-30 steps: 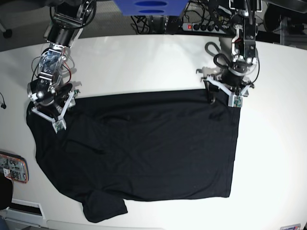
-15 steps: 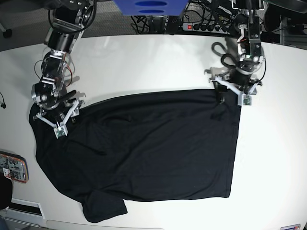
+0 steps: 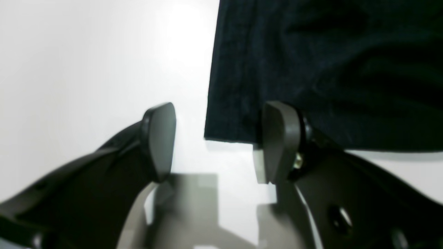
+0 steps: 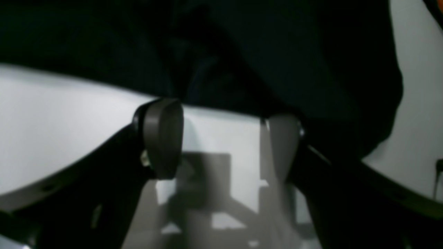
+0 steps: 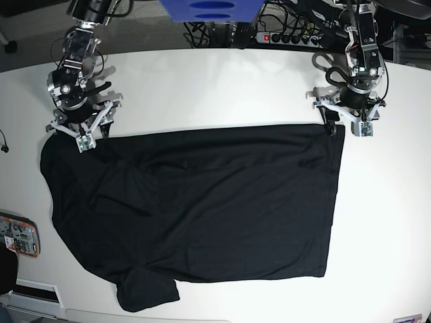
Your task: Fold the T-shirt properly
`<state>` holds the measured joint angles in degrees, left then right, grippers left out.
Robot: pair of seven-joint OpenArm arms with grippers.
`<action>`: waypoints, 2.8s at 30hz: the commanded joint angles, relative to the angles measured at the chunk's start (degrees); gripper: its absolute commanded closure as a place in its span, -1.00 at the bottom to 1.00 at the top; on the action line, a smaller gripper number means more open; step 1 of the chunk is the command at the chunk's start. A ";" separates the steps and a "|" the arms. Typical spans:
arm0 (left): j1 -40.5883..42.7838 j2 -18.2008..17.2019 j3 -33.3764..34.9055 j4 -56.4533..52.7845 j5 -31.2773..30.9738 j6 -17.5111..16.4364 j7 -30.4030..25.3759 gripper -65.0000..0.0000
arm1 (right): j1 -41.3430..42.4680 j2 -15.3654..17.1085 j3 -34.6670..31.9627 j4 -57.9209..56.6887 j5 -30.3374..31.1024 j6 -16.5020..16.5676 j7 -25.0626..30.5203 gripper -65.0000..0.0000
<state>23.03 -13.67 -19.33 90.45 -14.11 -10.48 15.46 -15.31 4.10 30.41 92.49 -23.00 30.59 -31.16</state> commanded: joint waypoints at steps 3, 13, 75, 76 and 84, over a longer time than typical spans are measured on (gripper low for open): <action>0.14 -0.35 -0.32 0.93 -0.18 0.06 0.05 -0.17 | -1.17 0.17 0.05 1.53 -2.36 1.72 -4.23 -0.20; -0.21 0.00 0.21 19.04 0.09 0.06 3.31 -0.17 | 7.71 0.25 -0.30 10.24 -2.45 1.81 -18.91 -0.20; -6.72 -3.43 13.40 -16.92 -0.09 0.06 -12.17 -0.17 | 6.39 0.52 1.19 -13.85 -2.36 1.54 -0.45 -0.20; -5.49 -3.60 13.31 -17.18 -0.09 0.06 -13.22 -0.17 | 5.60 0.52 1.19 -13.85 -2.36 1.54 0.34 -0.20; 1.98 -3.52 13.31 -17.18 -0.18 0.15 -19.11 -0.17 | 1.11 0.43 1.37 -11.39 -2.36 1.54 1.14 -0.20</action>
<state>22.46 -17.17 -6.17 74.85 -14.92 -11.16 -14.55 -12.08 4.43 31.62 82.32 -18.37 30.55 -20.23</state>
